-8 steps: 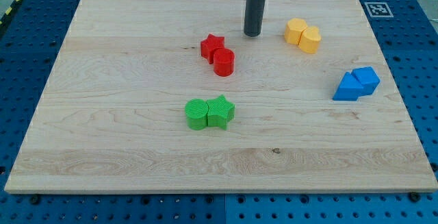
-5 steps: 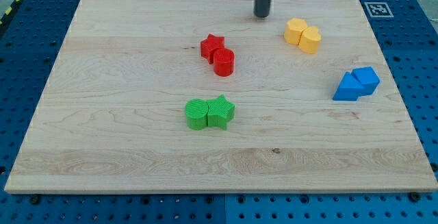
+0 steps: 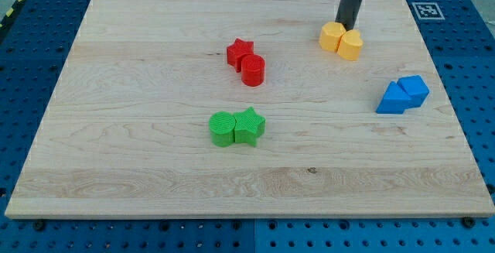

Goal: Separate the yellow hexagon and yellow heart

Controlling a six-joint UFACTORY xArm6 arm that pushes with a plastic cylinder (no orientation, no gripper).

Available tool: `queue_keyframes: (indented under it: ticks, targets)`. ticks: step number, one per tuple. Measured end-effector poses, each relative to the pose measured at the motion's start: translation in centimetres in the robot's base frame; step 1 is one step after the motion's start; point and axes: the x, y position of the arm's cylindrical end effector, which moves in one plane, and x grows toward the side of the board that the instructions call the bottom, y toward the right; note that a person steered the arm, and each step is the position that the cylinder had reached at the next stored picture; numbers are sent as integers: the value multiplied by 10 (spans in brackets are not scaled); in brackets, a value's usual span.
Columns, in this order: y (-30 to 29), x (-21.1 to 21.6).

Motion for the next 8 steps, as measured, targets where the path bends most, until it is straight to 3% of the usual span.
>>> queue_keyframes:
  ticks: [3,5,8]
  targets:
    - [-2,15]
    - [27,32]
    - [-44,27]
